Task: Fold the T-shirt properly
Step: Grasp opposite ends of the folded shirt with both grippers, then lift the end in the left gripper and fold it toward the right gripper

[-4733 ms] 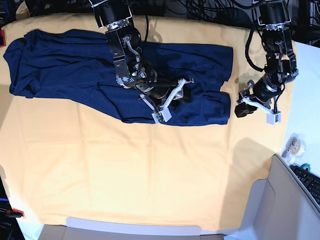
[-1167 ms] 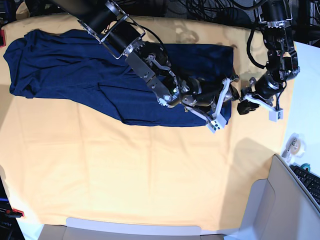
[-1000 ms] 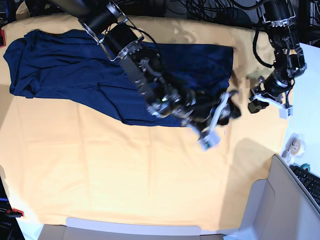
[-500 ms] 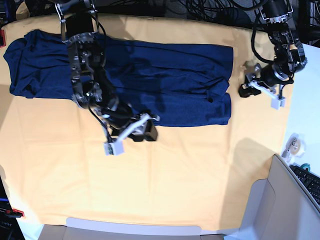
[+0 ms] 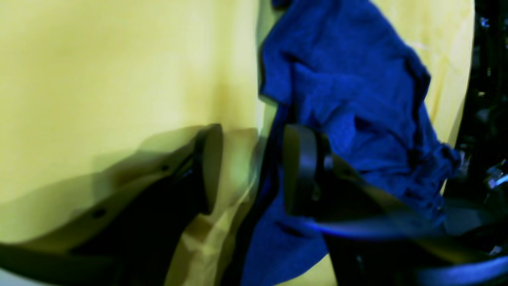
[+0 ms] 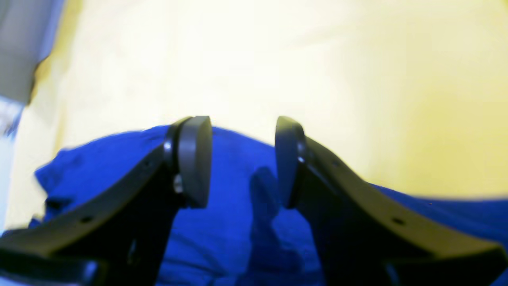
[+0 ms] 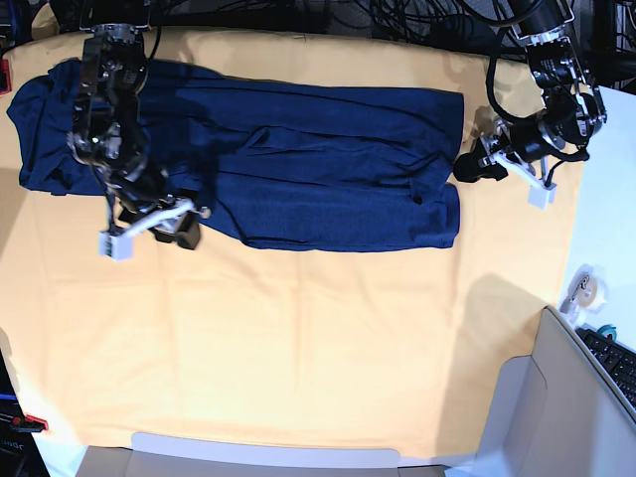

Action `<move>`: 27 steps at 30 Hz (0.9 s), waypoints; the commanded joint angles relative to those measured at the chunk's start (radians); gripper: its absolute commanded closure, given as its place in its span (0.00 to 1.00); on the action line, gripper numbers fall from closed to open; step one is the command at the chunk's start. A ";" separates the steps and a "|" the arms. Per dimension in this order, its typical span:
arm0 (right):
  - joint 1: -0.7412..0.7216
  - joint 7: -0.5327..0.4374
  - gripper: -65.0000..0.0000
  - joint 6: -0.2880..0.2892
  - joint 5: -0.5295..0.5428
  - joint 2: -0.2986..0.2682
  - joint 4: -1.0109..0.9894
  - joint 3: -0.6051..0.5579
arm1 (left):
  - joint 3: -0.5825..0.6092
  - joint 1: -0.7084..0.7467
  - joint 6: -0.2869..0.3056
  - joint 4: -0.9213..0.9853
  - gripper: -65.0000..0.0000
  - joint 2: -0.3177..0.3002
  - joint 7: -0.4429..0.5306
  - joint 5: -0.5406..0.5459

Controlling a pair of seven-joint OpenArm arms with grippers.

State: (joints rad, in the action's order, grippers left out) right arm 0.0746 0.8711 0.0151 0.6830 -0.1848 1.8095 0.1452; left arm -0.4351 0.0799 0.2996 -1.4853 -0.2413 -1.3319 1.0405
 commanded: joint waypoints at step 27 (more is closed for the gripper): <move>0.046 -0.019 0.60 0.012 0.011 -0.005 0.020 0.069 | 0.003 -0.009 0.002 0.130 0.61 -0.010 0.002 0.073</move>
State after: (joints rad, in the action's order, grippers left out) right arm 0.1329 0.8715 0.0185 0.6838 -0.1818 1.8103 0.2092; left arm -0.4320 0.0750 0.3096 -1.3529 -0.2413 -1.3102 1.1473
